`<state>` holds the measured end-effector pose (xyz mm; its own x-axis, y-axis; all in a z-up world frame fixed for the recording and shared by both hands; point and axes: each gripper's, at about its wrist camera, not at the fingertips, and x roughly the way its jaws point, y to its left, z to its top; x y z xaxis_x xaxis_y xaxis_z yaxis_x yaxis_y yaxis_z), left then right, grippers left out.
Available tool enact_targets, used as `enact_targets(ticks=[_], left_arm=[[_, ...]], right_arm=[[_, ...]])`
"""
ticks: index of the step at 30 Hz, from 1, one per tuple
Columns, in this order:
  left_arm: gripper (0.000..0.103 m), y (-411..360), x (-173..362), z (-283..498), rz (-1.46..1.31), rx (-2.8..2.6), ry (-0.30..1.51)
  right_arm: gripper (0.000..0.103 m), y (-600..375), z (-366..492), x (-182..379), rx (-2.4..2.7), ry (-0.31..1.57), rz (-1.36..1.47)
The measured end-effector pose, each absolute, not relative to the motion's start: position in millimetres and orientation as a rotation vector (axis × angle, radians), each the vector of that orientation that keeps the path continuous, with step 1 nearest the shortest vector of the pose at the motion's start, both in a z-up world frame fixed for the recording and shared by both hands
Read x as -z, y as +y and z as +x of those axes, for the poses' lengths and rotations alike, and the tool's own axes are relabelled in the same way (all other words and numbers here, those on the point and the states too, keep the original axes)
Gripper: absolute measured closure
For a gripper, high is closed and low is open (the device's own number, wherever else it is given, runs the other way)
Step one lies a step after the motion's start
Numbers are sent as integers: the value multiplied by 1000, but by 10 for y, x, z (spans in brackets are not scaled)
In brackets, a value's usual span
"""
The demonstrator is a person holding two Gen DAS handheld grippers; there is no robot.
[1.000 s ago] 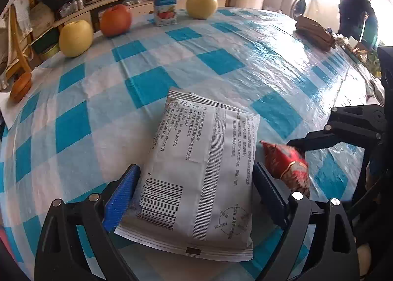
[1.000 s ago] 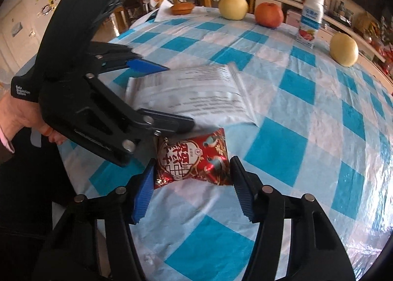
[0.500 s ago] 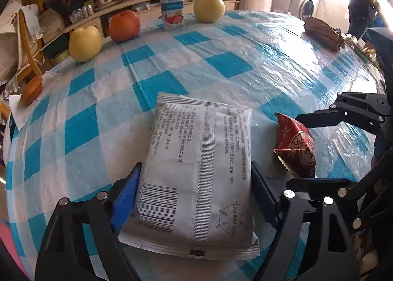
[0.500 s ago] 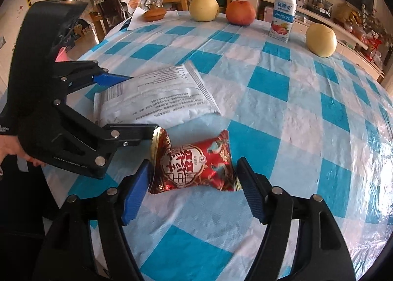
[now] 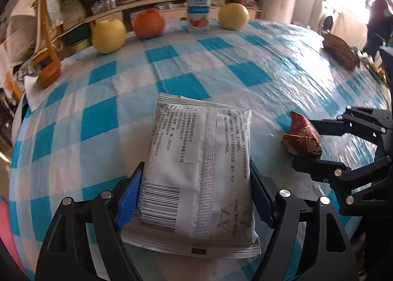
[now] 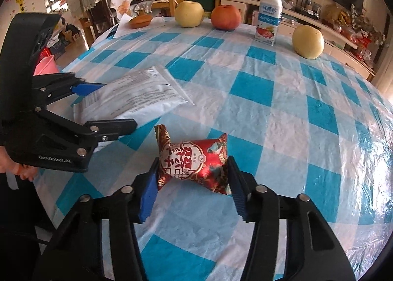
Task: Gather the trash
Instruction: 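Lift the white packet and red candy wrapper and carry them to the pink bucket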
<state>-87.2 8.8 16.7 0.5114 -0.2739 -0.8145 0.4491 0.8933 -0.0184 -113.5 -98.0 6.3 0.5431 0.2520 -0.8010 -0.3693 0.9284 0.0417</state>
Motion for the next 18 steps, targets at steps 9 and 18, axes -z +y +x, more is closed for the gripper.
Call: enact_targets(ticks=[9, 18], left_arm=[[25, 254, -364, -955, 138, 377, 875], [25, 544, -577, -959, 75, 234, 800]], right_arm=[[52, -986, -1175, -182, -359, 881, -121], [52, -924, -1238, -375, -372, 832, -99]])
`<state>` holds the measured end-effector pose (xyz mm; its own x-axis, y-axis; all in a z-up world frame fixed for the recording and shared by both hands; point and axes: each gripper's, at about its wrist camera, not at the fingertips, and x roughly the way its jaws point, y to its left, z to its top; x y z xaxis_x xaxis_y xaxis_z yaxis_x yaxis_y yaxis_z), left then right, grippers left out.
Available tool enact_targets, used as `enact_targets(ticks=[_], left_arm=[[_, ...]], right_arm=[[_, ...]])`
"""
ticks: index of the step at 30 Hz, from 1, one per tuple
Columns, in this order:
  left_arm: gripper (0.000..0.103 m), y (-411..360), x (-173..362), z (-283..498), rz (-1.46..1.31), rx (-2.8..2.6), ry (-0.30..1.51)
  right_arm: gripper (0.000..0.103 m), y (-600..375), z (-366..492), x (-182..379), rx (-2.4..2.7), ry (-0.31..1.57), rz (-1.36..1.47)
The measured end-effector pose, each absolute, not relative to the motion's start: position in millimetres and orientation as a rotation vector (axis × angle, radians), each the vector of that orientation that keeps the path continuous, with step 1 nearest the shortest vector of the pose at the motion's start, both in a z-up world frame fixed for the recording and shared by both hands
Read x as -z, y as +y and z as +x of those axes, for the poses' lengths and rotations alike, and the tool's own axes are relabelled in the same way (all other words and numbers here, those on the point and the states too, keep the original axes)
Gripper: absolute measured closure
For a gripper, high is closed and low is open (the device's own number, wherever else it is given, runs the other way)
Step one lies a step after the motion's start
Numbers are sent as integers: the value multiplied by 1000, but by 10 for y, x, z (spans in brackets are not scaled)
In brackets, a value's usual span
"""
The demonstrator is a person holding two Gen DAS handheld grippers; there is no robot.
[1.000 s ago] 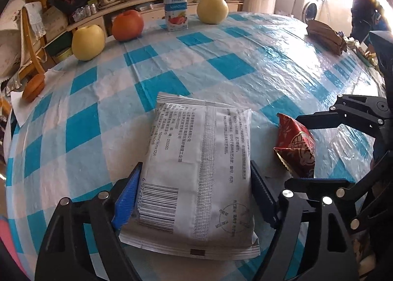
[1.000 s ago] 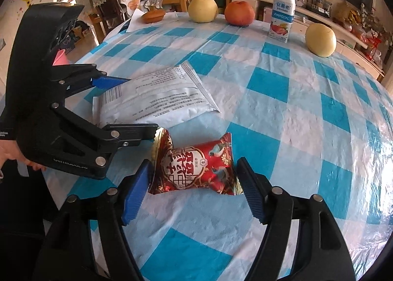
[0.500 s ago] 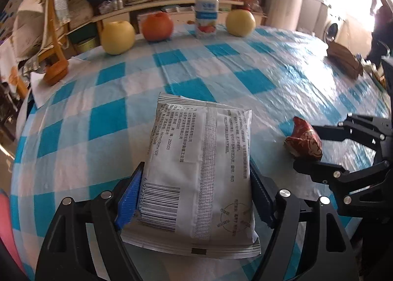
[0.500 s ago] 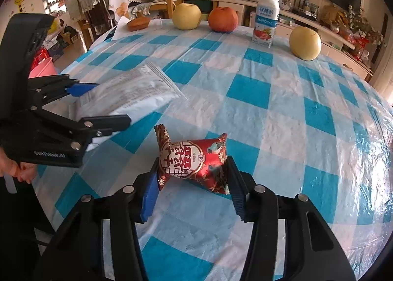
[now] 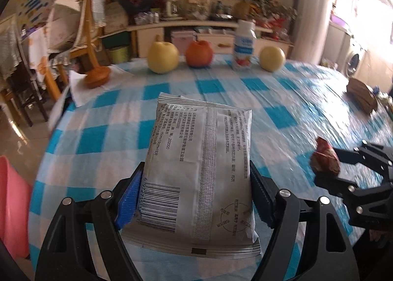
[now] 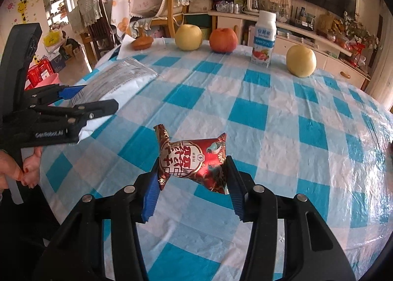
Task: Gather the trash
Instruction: 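Lift the white packet and red candy wrapper and carry them to the pink bucket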
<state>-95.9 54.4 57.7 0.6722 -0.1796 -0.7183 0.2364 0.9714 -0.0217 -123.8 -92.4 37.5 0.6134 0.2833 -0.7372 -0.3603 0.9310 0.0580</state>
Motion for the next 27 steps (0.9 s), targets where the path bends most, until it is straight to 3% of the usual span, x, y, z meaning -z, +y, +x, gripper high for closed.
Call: enact_targets(ticks=[27], left_arm=[[25, 1550, -1040, -1064, -57, -117, 626]], right_arm=[[52, -220, -1227, -781, -500, 797, -72]])
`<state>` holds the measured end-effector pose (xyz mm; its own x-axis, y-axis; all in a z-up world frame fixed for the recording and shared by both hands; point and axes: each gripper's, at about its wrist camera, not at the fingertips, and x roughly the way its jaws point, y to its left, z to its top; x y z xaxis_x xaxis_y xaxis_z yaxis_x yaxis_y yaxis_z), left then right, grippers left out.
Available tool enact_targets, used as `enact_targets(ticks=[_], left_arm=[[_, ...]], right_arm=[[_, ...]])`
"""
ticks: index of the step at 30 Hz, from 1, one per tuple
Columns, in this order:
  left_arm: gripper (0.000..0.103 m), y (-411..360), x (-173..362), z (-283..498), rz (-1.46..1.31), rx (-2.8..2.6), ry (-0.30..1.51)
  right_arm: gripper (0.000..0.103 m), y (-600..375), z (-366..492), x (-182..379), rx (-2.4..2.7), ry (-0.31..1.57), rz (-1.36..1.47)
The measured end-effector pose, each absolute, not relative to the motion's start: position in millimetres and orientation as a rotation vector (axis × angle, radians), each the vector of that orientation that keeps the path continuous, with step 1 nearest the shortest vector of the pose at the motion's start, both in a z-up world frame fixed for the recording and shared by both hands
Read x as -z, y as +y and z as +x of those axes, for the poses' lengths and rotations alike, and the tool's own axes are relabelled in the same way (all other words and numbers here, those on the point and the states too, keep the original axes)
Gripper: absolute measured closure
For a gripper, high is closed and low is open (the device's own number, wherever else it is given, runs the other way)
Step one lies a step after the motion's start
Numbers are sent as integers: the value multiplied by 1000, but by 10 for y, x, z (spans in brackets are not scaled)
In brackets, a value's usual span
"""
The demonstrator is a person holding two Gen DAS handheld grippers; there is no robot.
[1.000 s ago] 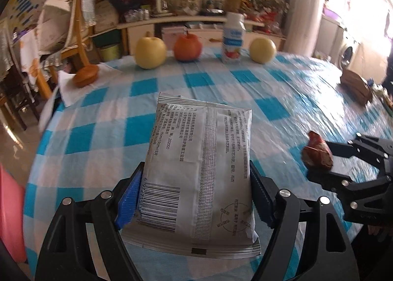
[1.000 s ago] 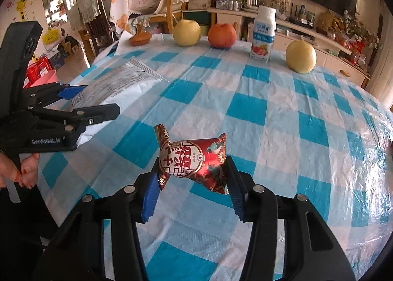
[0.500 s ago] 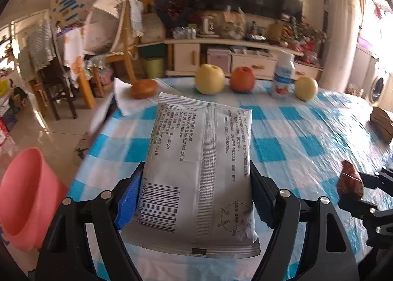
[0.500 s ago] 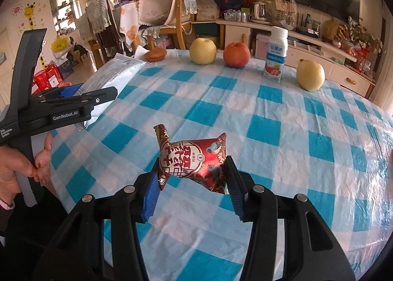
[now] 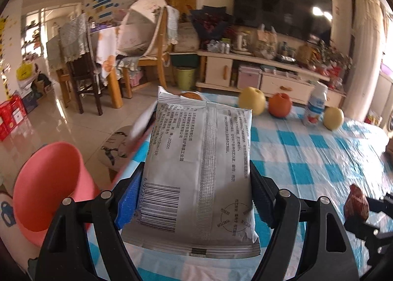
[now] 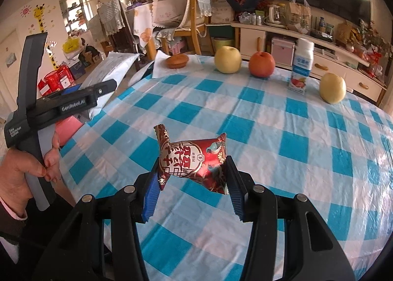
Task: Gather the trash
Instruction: 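Lift the white packet and red candy wrapper and carry them to the pink bucket, then open both tools over the pink bucket, dropping both items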
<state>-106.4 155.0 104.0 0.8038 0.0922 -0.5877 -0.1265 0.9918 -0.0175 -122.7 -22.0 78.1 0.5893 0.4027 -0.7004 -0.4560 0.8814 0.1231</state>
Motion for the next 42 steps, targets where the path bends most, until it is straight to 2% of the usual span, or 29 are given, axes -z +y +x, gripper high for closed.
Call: enact_targets(ticks=[12, 27, 42], left_arm=[[25, 2166, -1141, -1174, -156, -256, 576], [25, 3151, -1127, -1432, -389, -464, 523], [25, 4096, -773, -1829, -779, -548, 462]], right_arm=[[52, 429, -1141, -908, -598, 782, -135], [52, 1700, -1076, -1215, -803, 715, -246], [52, 2817, -1003, -1219, -974, 673, -323]])
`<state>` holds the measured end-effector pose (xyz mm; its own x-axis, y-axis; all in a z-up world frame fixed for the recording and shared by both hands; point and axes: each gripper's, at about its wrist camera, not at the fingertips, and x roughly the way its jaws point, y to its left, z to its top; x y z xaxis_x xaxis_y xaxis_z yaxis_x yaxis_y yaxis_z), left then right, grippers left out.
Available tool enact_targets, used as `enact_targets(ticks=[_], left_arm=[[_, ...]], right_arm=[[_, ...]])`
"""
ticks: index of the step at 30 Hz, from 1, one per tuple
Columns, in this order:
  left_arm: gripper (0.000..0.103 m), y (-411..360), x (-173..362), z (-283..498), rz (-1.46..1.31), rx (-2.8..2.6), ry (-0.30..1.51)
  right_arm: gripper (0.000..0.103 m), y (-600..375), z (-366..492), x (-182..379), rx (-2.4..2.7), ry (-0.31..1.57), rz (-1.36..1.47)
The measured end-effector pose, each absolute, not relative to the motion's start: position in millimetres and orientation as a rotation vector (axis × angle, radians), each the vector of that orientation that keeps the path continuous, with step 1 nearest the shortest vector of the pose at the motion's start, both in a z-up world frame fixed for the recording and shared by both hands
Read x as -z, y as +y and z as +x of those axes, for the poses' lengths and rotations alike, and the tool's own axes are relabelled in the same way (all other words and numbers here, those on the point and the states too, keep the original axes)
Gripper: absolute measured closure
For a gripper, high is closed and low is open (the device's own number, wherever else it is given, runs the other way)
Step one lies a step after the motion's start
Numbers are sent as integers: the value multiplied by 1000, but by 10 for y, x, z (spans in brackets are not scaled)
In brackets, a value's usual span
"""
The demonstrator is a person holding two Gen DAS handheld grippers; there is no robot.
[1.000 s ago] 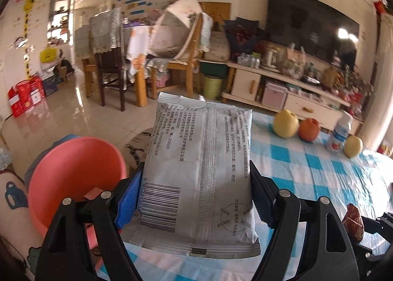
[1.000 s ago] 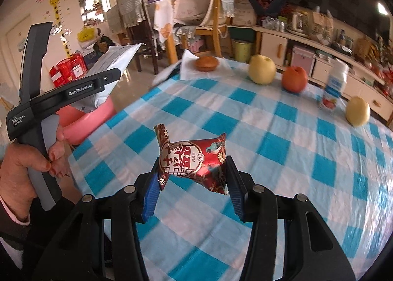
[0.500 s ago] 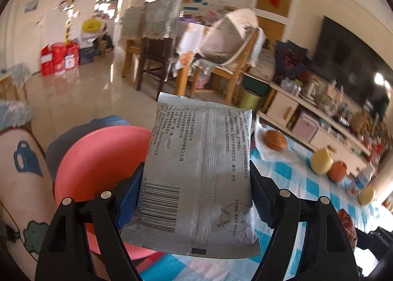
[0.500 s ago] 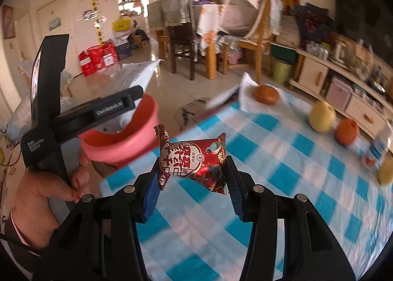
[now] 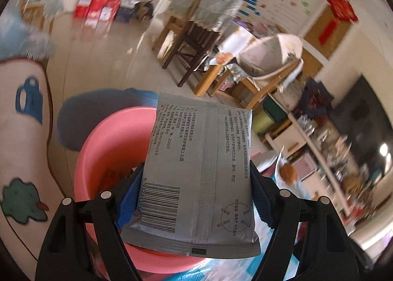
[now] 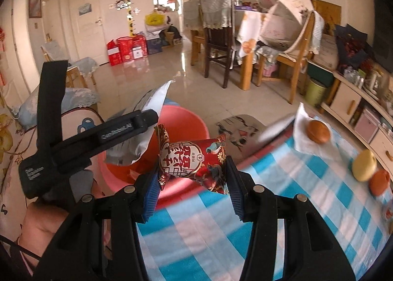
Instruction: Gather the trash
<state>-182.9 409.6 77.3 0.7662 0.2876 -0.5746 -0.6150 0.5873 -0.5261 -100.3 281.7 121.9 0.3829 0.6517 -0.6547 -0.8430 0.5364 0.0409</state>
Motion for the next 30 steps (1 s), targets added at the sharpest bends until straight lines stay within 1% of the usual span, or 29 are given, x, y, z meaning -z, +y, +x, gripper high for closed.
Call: enact_targets(ticks=[7, 8, 9, 11, 12, 13, 15, 17, 19, 24, 30], left_arm=[[25, 4240, -640, -1879, -854, -566, 445], [25, 4239, -629, -1862, -856, -568, 448], [25, 4236, -622, -1860, -858, -570, 447], [23, 4233, -628, -1866, -852, -576, 441], [21, 4223, -643, -1866, -847, -577, 430], [19, 4213, -657, -1873, -840, -581, 423], [16, 4168, -702, -1847, -808, -584, 420], [15, 4095, -749, -1804, -760, -580, 423], [14, 4015, -806, -1785, -714, -585, 413], [8, 3796, -950, -1754, -603, -585, 379], [6, 3469, -1088, -1623, -470, -528, 362]], right_arm=[[51, 3189, -913, -1002, -1026, 691, -360], [49, 3239, -887, -955, -1042, 708, -360], [42, 3265, -881, -932, -1044, 714, -357], [40, 3261, -835, -899, -1019, 714, -333], [36, 3239, -823, -901, -1022, 715, -317], [30, 3190, -811, -909, -1014, 712, -291], [23, 3087, -805, -927, -987, 699, -263], [21, 2957, -822, -953, -957, 685, -240], [16, 2833, -831, -974, -918, 677, -226], [12, 2498, -857, -1001, -835, 676, -190], [11, 2137, -942, -988, -758, 683, -192]])
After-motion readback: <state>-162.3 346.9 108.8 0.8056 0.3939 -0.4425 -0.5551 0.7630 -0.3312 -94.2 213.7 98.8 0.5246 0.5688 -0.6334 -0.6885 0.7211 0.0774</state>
